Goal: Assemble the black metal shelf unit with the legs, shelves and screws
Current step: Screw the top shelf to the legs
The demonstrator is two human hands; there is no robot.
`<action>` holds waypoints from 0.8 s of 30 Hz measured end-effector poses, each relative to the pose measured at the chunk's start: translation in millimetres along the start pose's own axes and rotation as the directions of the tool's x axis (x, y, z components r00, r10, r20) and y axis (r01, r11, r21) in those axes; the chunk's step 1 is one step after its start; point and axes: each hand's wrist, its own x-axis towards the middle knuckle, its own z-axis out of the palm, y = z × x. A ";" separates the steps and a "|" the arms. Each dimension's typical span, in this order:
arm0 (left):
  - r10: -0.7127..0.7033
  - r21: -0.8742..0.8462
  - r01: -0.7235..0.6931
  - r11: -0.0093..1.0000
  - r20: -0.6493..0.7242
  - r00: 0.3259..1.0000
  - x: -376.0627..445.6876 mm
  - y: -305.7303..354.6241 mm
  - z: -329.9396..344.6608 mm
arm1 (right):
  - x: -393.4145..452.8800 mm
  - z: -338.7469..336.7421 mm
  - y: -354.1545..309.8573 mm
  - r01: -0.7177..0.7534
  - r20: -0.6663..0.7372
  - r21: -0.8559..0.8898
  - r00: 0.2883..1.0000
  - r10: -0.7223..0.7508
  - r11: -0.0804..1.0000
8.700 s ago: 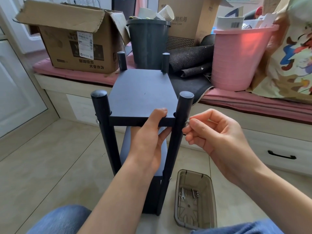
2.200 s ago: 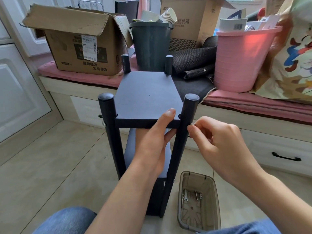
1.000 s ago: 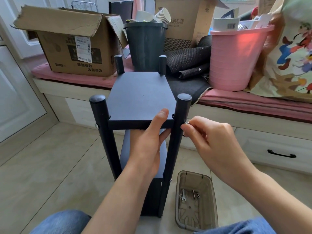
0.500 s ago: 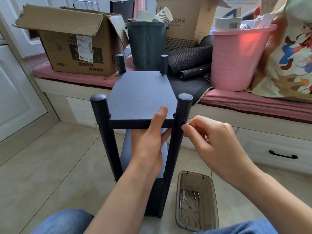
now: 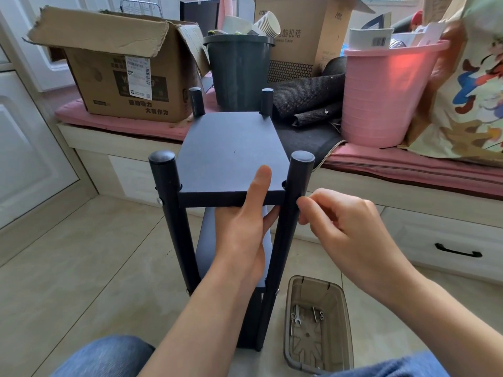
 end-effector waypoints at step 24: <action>0.007 0.068 -0.015 0.998 0.115 0.993 8.5 -3.3 -12.8 | 5.0 1.8 2.7 0.018 -0.006 0.003 1.000 -0.018 1.000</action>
